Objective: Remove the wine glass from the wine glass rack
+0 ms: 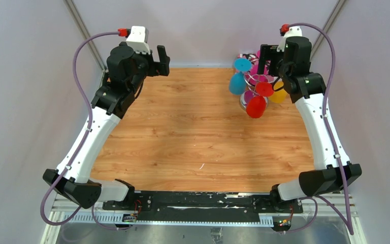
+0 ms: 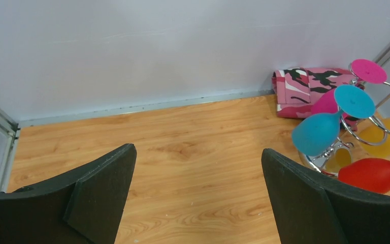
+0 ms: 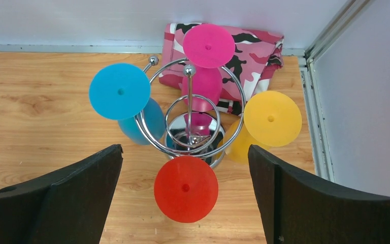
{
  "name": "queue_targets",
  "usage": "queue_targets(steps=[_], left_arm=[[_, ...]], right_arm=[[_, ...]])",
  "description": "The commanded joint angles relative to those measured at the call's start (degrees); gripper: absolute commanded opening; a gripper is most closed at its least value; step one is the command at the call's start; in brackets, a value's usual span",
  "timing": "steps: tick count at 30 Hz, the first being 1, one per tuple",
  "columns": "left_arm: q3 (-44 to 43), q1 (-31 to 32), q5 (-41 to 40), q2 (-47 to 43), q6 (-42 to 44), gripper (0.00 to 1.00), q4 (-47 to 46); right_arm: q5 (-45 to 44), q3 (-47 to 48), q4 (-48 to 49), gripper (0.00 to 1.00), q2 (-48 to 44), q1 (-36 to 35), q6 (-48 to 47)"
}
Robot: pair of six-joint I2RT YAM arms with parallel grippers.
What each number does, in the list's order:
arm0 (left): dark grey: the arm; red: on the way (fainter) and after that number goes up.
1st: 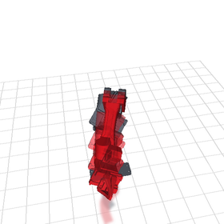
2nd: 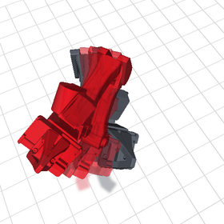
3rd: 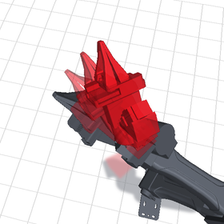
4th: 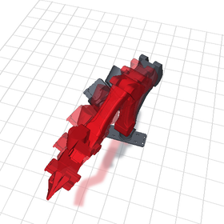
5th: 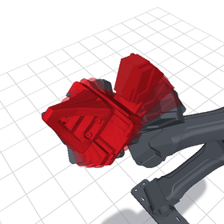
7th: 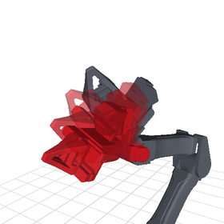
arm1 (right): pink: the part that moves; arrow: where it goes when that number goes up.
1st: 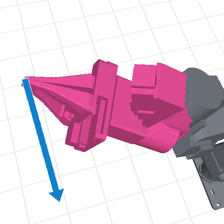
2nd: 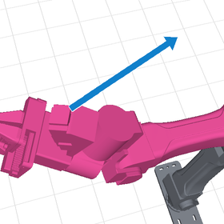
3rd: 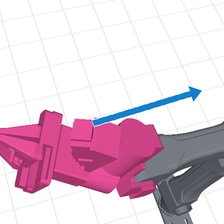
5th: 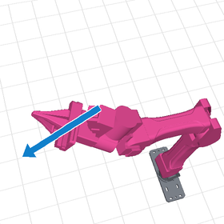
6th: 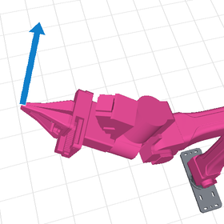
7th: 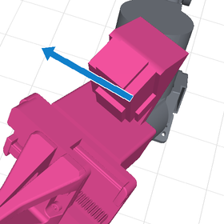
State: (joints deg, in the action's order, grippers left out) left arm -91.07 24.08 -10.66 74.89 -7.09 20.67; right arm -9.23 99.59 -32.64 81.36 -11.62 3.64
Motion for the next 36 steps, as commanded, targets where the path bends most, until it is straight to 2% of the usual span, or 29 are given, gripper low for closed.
queue_targets(steps=[1, 11, 16, 22, 25, 27, 36], left_arm=[[0.51, -0.01, -0.75, -0.09, -0.46, 1.00, -1.27], [1.80, -0.06, -3.63, -1.14, -1.35, 1.00, 0.07], [2.94, -0.01, -5.65, -2.16, -1.03, 1.00, 0.16], [4.90, -0.08, -6.34, -2.59, -0.21, 1.00, -0.41], [5.21, -0.08, -7.33, -1.88, -0.68, 1.00, -0.86], [4.70, -0.08, -8.55, -1.19, -1.36, 1.00, -0.45], [5.30, -0.08, -8.42, 0.74, -2.01, 1.00, -0.58]], right_arm=[[-1.16, -2.12, 0.23, 0.99, -2.04, -0.78, -0.89], [-1.01, -6.72, 4.59, 1.00, -5.29, -0.79, -1.59], [-0.42, -5.48, 4.19, 0.99, -4.06, -0.78, -1.01], [-1.19, 0.41, 0.98, 0.90, 1.92, -0.95, -1.31], [-3.56, 3.09, -0.06, 0.77, 4.65, -1.64, -2.89], [-4.48, 3.89, -0.10, 0.74, 5.98, -1.94, -3.41], [-8.03, 7.53, 0.41, 0.80, 12.18, -1.97, -3.40]])
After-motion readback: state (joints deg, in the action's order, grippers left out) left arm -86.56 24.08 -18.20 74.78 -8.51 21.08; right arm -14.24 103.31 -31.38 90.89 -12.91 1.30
